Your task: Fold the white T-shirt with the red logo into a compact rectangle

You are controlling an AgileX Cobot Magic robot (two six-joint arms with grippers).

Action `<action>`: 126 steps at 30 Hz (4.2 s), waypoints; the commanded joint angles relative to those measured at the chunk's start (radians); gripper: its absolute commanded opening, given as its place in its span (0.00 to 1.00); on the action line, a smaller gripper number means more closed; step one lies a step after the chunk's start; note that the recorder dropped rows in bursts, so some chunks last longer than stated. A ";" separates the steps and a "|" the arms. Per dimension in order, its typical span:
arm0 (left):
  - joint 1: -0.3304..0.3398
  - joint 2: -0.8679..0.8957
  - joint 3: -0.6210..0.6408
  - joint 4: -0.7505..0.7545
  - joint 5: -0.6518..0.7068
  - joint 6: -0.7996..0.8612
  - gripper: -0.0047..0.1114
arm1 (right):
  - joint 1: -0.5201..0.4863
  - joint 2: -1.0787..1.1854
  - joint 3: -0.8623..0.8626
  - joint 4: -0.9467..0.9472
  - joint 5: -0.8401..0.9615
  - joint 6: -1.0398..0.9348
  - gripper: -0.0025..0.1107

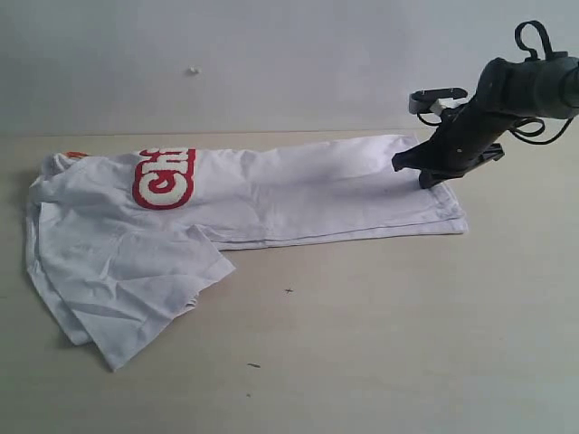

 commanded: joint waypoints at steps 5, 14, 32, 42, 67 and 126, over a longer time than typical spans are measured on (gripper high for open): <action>-0.011 0.027 -0.010 -0.512 0.448 0.583 0.56 | -0.010 0.003 0.014 -0.044 0.073 -0.002 0.02; -0.270 0.044 0.090 -0.237 0.458 0.518 0.48 | -0.010 -0.025 -0.004 -0.045 0.126 -0.010 0.02; -0.511 0.083 0.393 0.227 0.308 0.227 0.04 | -0.010 -0.085 -0.004 -0.044 0.178 -0.004 0.02; -0.567 0.080 0.490 0.320 0.318 0.227 0.04 | -0.010 -0.216 0.184 -0.044 0.049 -0.006 0.02; -0.502 -0.202 0.500 -0.150 -0.383 0.314 0.04 | 0.082 -0.163 0.237 0.180 -0.026 -0.211 0.02; -0.720 -0.067 0.661 0.021 -0.670 0.627 0.22 | 0.080 -0.161 0.237 0.128 0.008 -0.185 0.02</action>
